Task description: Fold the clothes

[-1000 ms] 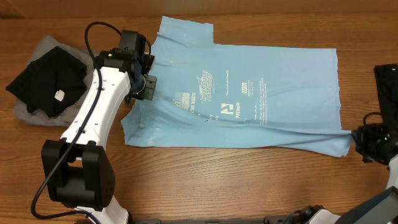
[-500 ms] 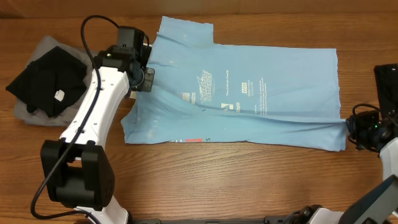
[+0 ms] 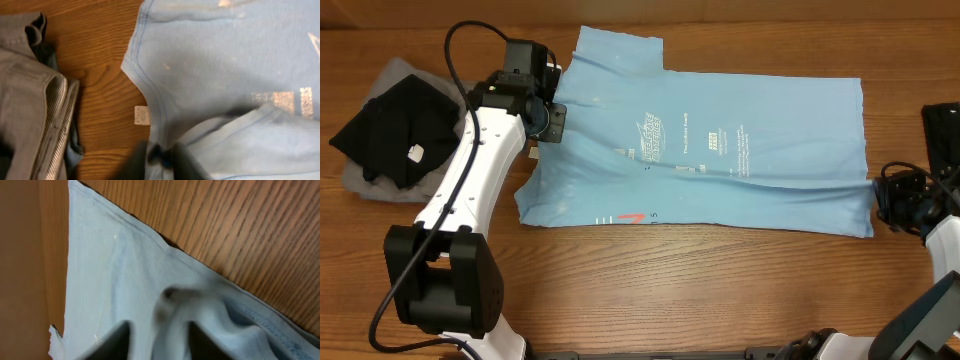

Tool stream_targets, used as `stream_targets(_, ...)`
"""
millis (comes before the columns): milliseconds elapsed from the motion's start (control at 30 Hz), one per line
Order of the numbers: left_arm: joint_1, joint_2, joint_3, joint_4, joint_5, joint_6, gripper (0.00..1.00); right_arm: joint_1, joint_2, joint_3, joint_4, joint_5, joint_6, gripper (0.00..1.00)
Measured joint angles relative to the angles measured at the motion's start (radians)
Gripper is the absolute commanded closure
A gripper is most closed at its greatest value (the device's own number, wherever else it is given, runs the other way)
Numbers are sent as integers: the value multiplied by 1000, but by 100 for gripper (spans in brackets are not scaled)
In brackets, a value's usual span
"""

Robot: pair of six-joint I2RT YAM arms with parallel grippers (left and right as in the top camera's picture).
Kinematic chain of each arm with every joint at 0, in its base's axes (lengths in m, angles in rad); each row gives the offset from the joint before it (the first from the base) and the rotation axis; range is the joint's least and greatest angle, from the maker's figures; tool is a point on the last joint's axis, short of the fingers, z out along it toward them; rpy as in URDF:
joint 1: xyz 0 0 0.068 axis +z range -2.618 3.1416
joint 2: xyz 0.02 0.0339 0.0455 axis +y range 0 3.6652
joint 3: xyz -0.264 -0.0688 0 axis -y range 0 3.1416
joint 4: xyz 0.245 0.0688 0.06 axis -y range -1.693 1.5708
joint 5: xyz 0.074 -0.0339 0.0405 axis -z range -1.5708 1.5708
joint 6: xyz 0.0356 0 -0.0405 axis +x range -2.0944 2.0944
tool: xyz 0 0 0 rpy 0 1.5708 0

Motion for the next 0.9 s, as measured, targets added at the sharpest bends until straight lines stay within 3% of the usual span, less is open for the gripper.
stream_targets(100, 3, 0, 0, -14, -13, -2, 46, -4, 1, 0, 1, -15, -2, 34)
stream_targets(333, 61, 0, 2, -156, -26, -28, 40, -99, 1, 0, -74, -103, -23, 32)
stream_targets(500, 132, 0, 2, -271, 97, -48, 38, -151, 1, 2, -237, -164, -90, 32)
stream_targets(733, 148, 0, -137, -201, 180, -57, 35, -116, 2, 2, -418, -121, -180, 31)
stream_targets(900, 148, 0, -288, -110, 203, -68, 36, -106, 2, 2, -436, -71, -197, 31)
